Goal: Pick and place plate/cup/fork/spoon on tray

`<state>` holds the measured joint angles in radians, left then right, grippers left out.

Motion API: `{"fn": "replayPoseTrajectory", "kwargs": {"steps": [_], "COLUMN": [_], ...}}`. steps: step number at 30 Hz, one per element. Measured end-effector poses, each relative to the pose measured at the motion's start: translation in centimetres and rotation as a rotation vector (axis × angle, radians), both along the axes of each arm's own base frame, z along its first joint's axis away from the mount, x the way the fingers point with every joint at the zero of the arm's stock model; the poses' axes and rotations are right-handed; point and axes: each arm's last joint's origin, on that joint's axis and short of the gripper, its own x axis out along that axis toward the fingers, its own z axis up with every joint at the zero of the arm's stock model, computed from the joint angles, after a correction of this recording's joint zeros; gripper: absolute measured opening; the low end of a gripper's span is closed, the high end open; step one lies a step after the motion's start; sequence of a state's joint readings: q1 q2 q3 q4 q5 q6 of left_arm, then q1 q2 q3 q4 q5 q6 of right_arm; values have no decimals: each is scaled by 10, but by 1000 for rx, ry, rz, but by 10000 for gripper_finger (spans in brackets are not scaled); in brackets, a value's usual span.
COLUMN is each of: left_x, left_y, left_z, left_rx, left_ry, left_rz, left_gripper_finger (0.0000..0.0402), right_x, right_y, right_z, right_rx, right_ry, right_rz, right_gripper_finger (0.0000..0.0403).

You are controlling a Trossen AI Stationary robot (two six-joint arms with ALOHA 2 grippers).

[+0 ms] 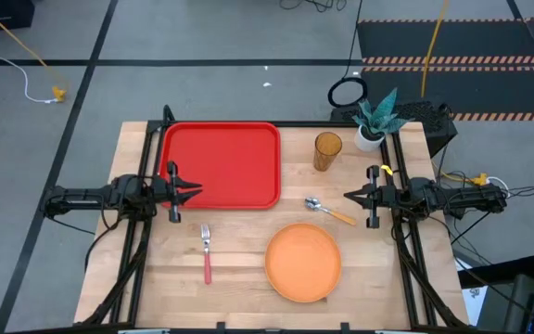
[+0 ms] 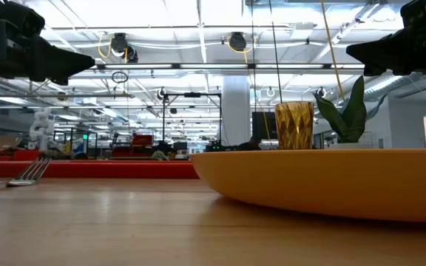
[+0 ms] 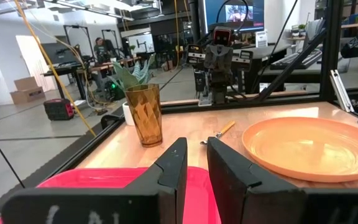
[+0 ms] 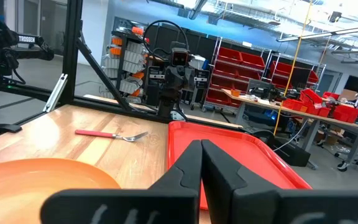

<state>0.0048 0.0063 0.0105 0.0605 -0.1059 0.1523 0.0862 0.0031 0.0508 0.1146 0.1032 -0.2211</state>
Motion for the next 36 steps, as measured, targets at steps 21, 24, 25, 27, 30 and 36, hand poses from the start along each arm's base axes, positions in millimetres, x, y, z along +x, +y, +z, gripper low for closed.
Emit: {"fn": "replayPoseTrajectory", "kwargs": {"steps": [21,24,25,27,30,36], "left_x": [-5,-8,-9,-11,-11,14], "left_y": [1,1,1,1,1,1], "left_z": [26,45,53,72,102,158], "left_rx": [-34,-23,-13,7,48,204], "left_ry": [-144,-180,-193,-216,-225,-160], "left_rz": [24,34,37,40,45,69], "left_gripper_finger": [17,6,4,4,3,2], "right_x": [0,0,0,0,-1,1], "right_y": [0,0,0,-2,-5,-6], "right_z": [0,1,1,2,6,8], "right_rx": [25,22,21,28,48,-18], "right_ry": [-2,-6,-11,-25,-66,-64], "right_rz": [3,-1,-9,-60,-165,-217], "right_gripper_finger": [0,0,0,0,0,0]}}
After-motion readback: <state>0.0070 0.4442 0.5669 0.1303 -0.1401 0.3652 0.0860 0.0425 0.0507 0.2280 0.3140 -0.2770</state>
